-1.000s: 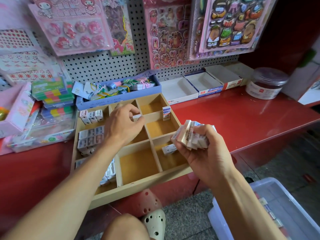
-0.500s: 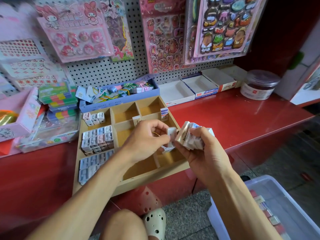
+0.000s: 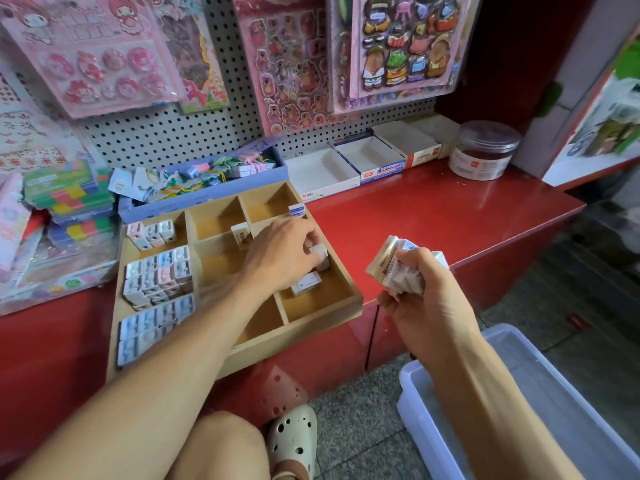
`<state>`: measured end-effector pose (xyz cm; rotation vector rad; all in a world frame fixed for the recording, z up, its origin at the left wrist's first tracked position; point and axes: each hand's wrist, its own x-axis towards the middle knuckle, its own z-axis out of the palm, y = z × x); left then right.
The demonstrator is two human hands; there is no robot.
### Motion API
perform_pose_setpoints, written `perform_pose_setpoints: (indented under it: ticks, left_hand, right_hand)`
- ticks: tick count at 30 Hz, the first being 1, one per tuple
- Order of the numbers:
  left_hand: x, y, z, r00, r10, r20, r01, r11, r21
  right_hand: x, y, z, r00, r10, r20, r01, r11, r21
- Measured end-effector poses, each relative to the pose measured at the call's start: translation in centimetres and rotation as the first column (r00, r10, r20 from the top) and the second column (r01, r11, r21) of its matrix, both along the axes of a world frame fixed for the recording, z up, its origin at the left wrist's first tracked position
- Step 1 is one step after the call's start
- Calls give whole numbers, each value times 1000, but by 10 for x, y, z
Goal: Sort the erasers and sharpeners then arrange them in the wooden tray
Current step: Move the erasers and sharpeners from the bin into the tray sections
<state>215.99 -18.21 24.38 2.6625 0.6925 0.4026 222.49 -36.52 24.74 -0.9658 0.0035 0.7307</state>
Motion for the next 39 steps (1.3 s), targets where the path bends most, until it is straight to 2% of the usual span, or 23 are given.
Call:
perform_pose_setpoints:
  ticks: [3, 9, 14, 19, 23, 26, 28, 32, 39]
  left_hand:
    - [6, -2, -2, 999, -17, -42, 19, 997, 69]
    - [-14, -7, -1, 996, 86, 19, -86, 996, 29]
    - [-31, -21, -1, 943, 37, -332, 54, 964, 261]
    - [-27, -26, 4, 936, 4, -352, 92, 963, 255]
    - [-28, -21, 9, 957, -20, -289, 60, 990, 130]
    - [-22, -14, 12, 986, -46, -159, 42, 999, -29]
    - [-15, -12, 11, 996, -34, -84, 27, 996, -81]
    - [-3, -11, 0, 1000, -9, 20, 10, 998, -65]
    - [2, -20, -14, 995, -17, 100, 15, 1000, 16]
  right_hand:
    - [5, -4, -4, 1000, -7, -3, 7, 1000, -21]
    - [5, -3, -9, 999, 17, -38, -17, 1000, -1]
    - [2, -2, -7, 999, 19, -35, -19, 1000, -1]
    - [-3, -4, -4, 999, 37, -25, -37, 999, -1]
    - [-1, -6, -4, 999, 25, -42, -26, 1000, -15]
    - [1, -6, -6, 998, 16, -53, -17, 1000, -17]
    - [0, -5, -5, 998, 24, -50, -25, 1000, -11]
    - [1, -3, -7, 998, 42, -52, -43, 999, -13]
    - [4, 0, -14, 997, 74, -35, -75, 997, -17]
